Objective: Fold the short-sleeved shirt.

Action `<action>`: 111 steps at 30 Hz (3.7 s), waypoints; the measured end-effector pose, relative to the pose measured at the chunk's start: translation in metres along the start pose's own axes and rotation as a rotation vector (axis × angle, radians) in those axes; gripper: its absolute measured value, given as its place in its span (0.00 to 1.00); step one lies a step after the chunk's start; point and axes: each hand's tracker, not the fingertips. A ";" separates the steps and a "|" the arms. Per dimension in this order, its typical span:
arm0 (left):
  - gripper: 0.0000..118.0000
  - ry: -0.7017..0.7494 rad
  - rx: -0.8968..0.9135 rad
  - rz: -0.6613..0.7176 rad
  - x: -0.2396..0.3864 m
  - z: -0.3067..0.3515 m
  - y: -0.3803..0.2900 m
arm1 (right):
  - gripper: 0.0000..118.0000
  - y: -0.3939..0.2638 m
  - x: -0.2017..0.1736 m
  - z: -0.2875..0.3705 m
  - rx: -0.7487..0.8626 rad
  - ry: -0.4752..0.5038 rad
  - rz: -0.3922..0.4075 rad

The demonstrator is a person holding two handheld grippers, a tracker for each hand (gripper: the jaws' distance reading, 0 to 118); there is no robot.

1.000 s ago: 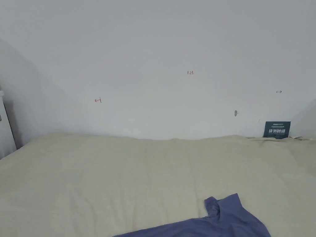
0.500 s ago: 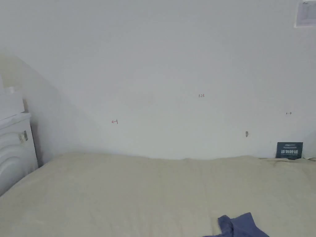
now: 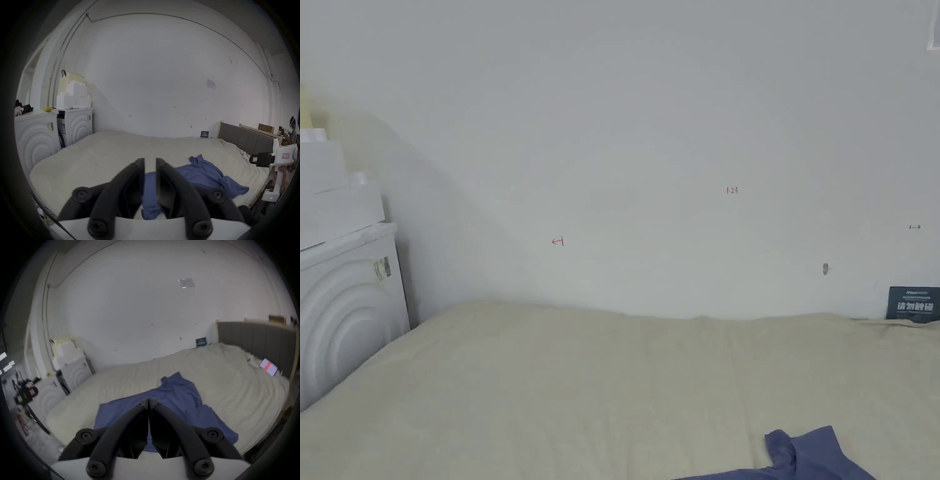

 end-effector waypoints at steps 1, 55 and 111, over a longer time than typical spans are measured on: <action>0.03 -0.012 -0.008 0.004 0.000 0.000 -0.003 | 0.00 -0.003 -0.003 0.000 0.004 0.020 0.046; 0.68 0.004 -0.549 0.010 -0.040 -0.309 -0.087 | 0.01 -0.032 0.019 -0.025 -0.158 -0.005 0.021; 0.08 0.113 -0.795 -0.243 -0.014 -0.432 -0.168 | 0.63 -0.008 0.188 -0.463 -0.688 -0.203 0.180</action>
